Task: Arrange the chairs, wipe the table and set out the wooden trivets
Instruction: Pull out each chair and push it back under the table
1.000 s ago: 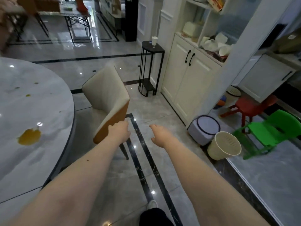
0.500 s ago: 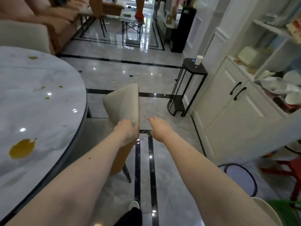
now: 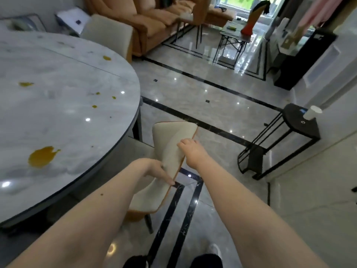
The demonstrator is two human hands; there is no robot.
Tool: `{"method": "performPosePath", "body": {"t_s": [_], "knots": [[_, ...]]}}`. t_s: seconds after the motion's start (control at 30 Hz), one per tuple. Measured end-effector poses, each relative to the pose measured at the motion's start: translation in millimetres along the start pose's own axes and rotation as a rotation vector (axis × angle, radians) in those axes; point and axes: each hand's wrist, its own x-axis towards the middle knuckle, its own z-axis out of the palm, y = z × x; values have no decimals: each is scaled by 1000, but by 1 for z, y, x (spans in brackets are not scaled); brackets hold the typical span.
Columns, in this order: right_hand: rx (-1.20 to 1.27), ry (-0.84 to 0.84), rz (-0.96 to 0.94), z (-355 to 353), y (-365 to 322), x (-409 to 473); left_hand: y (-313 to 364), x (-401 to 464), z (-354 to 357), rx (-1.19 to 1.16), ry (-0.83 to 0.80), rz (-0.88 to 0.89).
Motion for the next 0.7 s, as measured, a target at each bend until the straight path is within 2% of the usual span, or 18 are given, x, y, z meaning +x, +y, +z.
{"method": "performPosePath", "body": {"t_s": [0.07,0.13,0.23,0.33,0.5,0.7], "knots": [[-79,-28,-107,5,13,23,10,0,0,-45,-71,-108],[-132,-42,-196,9,22,41,21,3,4,-109,-68,-184],[-186,-55,-357,14,37,58,40,3,20,-277,48,-278],[-215,-35,-485,14,48,59,53,0,38,-380,249,-372],[-215,9,-602,17,58,60,67,-7,62,-385,495,-489],[-255,-3,-641,13,70,81,76,-1,63,-283,527,-598]]}}
